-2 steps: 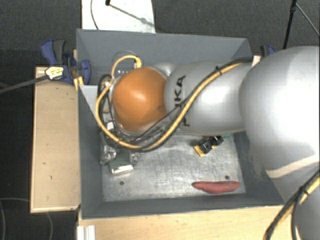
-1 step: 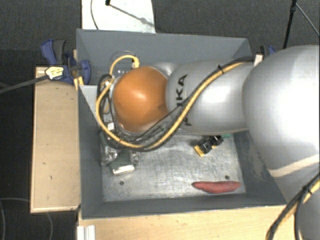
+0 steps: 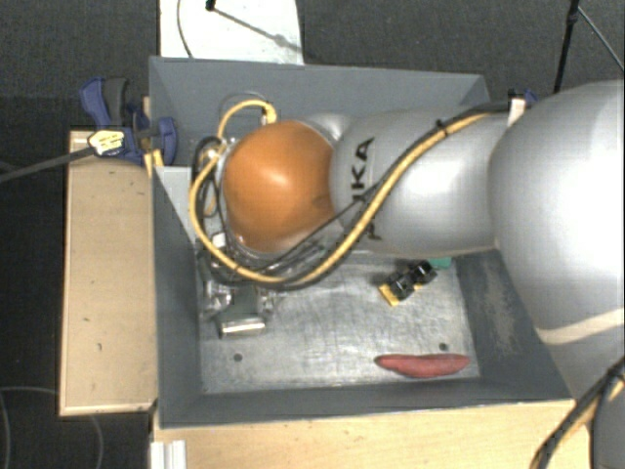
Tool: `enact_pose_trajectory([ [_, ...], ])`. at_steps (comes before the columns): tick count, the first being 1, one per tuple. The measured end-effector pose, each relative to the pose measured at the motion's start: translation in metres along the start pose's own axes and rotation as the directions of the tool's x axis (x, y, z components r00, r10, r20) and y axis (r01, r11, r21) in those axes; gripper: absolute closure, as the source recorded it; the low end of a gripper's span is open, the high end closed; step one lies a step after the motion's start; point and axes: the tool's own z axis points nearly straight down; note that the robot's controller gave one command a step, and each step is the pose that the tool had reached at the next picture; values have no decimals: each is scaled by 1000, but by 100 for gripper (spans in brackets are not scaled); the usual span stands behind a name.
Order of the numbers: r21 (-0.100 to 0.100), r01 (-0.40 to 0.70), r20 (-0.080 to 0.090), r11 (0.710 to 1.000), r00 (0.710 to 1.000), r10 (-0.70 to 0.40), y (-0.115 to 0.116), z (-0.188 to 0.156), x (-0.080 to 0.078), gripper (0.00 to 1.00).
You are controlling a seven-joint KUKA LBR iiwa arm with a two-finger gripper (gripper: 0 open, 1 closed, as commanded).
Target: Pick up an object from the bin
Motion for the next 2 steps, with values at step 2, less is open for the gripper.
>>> enact_pose_trajectory([
  [2,6,-83,5,997,997,83,-1,-29,-1,100],
])
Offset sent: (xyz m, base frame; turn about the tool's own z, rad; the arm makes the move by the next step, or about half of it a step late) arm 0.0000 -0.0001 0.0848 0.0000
